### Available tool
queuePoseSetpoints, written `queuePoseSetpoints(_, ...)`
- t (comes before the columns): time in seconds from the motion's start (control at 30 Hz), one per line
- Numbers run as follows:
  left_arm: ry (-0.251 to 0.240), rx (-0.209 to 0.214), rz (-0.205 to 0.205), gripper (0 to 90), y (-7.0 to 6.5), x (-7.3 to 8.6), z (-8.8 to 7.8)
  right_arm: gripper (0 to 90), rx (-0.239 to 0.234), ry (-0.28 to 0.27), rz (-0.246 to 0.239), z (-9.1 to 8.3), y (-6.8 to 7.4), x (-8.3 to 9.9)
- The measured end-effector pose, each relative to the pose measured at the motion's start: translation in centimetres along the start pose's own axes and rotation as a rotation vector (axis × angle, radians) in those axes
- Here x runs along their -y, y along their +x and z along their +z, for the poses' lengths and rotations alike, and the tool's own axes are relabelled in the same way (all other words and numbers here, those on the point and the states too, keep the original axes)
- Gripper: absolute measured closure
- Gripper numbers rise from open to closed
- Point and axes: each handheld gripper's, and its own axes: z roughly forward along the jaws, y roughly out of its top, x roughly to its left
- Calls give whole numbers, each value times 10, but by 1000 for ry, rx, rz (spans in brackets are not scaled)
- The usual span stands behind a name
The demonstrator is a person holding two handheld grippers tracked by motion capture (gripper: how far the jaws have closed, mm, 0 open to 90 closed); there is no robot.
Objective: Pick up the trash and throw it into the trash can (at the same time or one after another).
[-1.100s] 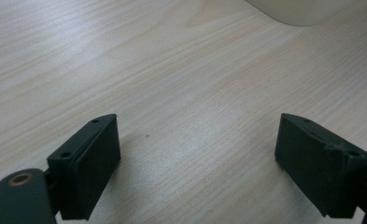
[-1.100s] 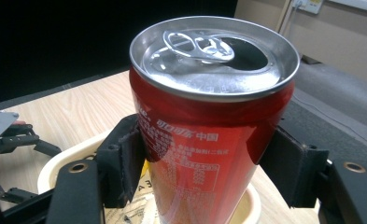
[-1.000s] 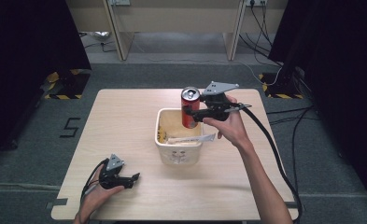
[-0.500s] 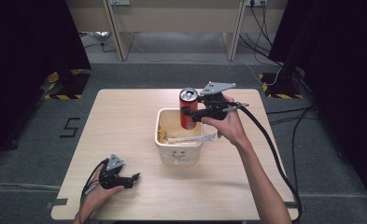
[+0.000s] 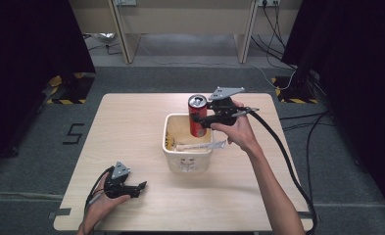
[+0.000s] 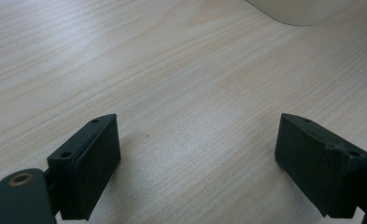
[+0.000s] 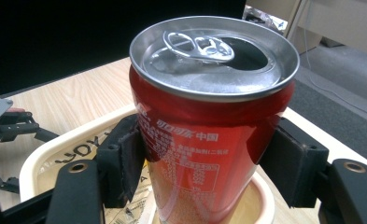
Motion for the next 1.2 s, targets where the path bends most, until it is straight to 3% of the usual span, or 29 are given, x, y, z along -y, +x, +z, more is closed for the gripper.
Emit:
queuePoseSetpoints(0.27, -4, 0, 1, 134, 0, 0, 0, 332, -21, 23, 6, 6, -3, 5)
queuePoseSetpoints(0.37, 1, 1, 2, 134, 0, 0, 0, 217, -24, 26, 18, 7, -5, 7)
queuePoseSetpoints(0.47, 1, 1, 2, 134, 0, 0, 0, 209, -25, 15, 16, 5, -6, 8)
queuePoseSetpoints(0.73, 1, 1, 2, 133, 0, 0, 0, 212, 4, -19, 33, -11, -15, 8)
queuePoseSetpoints(1.2, 1, 1, 3, 133, 0, 0, 0, 212, 63, -35, 17, -29, -20, 5)
